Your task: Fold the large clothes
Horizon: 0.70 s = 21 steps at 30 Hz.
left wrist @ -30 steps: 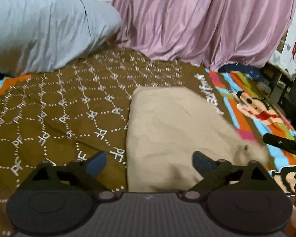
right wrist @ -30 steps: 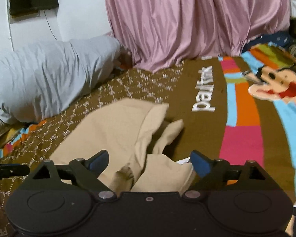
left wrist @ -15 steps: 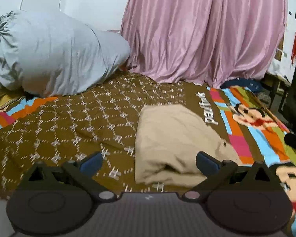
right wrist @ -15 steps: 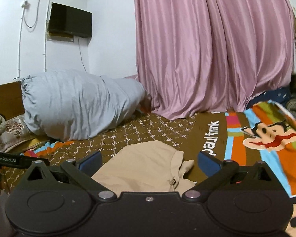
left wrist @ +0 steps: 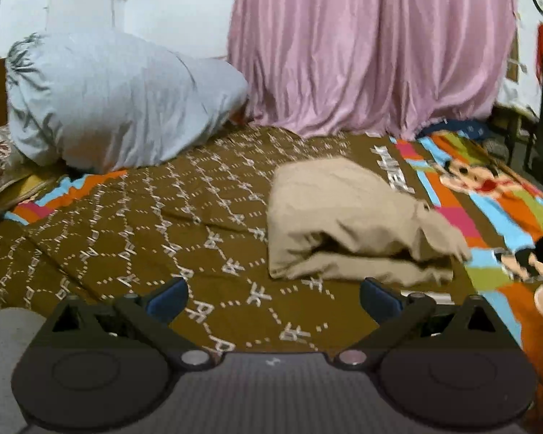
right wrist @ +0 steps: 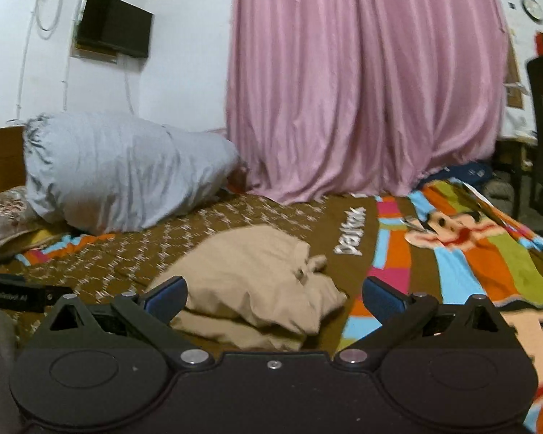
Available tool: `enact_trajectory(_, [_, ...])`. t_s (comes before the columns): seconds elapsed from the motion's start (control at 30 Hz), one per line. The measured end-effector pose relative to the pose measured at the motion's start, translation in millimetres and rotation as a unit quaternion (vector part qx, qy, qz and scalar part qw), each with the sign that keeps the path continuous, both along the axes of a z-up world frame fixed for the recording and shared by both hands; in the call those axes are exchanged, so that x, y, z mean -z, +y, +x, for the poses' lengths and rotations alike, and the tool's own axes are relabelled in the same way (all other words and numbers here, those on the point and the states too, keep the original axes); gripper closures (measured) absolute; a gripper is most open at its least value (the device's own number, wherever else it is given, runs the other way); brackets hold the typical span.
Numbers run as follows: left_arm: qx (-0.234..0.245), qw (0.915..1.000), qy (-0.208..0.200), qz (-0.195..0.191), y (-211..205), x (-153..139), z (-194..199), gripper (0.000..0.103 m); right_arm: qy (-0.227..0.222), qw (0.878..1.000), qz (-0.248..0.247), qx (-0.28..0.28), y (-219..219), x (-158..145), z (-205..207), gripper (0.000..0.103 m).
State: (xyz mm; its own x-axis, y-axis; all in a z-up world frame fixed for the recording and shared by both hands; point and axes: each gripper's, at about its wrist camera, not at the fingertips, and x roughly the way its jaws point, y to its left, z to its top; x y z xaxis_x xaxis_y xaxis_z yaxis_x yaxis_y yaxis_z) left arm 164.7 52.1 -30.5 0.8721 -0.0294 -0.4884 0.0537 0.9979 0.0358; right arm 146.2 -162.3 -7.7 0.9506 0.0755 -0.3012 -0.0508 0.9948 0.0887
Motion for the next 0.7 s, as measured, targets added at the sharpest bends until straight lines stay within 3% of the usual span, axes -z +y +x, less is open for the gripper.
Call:
enact_trajectory(0.27, [0.01,0.9996,0.021,0.014,-6,13,3,0.001,0.043,0.999,0.005,0.008,-4,19,16,0.001])
enact_trajectory(0.7, [0.008,0.9995,0.027,0.011,-1,13,6,0.001,0.05,0.999,0.009,0.009,-8,23,21,0.001])
